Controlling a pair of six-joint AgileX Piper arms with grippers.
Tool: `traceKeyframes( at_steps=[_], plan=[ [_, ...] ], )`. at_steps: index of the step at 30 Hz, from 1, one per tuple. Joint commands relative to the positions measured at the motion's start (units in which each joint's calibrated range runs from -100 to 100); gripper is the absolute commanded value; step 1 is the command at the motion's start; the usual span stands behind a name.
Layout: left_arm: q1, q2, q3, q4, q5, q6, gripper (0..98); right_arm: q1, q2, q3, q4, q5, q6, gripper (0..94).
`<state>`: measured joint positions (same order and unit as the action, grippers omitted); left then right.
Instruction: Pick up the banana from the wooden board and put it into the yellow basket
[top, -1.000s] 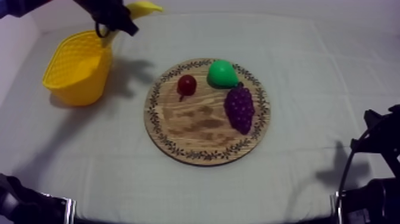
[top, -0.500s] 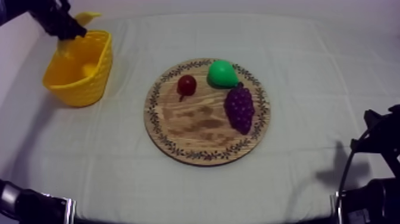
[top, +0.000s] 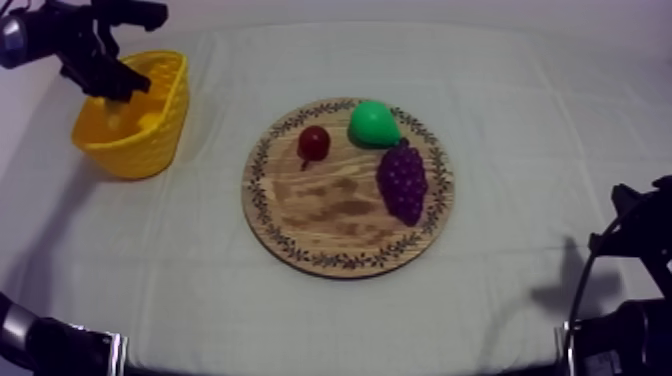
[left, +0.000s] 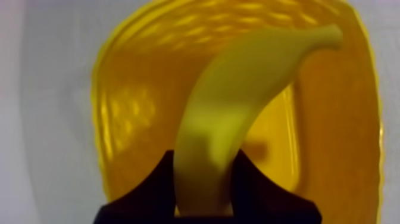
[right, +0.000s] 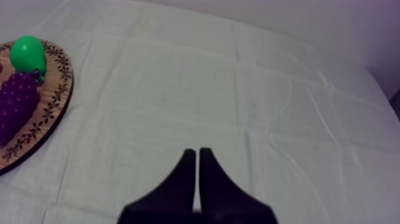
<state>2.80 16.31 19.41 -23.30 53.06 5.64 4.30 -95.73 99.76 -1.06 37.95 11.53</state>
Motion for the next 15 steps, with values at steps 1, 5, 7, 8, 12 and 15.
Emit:
traceKeyframes(
  at_steps=[1, 5, 7, 8, 12, 15],
  plan=[
    [-0.06, 0.61, 1.53, 0.01, -2.52, 0.81, 20.9, -0.01, -0.02, 0.02, 0.01, 0.03, -0.03, 0.3],
    [-0.62, 1.67, 4.08, 0.72, -7.21, 1.49, 24.2, -0.01, -0.02, 0.02, 0.01, 0.03, -0.03, 0.3],
    [-1.04, 1.97, 4.89, 1.96, -8.99, 0.23, 30.5, -0.01, -0.02, 0.02, 0.01, 0.03, -0.03, 0.3],
    [-1.23, 2.11, 5.23, 2.77, -9.83, -0.77, 34.2, -0.01, -0.02, 0.02, 0.01, 0.03, -0.03, 0.3],
    [-1.75, 2.48, 5.93, 5.63, -12.17, -4.04, 43.9, -0.01, -0.02, 0.02, 0.01, 0.03, -0.03, 0.3],
    [-1.59, 2.56, 6.20, 6.63, -12.93, -5.12, 49.1, -0.01, -0.02, 0.02, 0.01, 0.03, -0.03, 0.3]
  ],
)
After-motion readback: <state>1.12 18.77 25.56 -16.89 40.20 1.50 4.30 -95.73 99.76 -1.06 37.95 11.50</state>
